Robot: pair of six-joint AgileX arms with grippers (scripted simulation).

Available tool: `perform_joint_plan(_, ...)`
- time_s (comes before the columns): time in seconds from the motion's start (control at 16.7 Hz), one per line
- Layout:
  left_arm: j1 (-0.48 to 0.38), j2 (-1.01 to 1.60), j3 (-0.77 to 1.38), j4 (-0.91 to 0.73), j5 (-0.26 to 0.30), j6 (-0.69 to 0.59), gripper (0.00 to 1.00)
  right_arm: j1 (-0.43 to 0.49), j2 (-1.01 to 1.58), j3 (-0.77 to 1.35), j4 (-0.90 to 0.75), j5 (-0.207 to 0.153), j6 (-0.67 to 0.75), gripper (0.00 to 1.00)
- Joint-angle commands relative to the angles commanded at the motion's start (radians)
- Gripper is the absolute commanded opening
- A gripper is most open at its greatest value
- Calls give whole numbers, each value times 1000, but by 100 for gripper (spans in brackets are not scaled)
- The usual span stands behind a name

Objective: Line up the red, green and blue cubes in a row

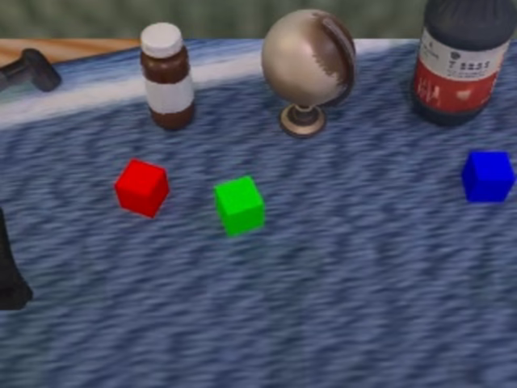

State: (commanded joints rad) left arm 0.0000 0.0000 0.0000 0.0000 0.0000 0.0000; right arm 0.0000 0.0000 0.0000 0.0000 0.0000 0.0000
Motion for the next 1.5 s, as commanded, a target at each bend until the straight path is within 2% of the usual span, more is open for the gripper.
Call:
perform_joint_plan(0.3,-12,61,61,-42,3,4,100,0,0,0,0,0,0,100)
perform_joint_plan(0.54,-43,291,285,-181,4,16,100,0,0,0,0,0,0,100)
perform_joint_plan(1.2,-174,1500,1236,-803,0,79,100,0,0,0,0,0,0,100)
perform_joint_plan(1.5,-229,1941,1610,-1046,2,103,100,0,0,0,0,0,0,100)
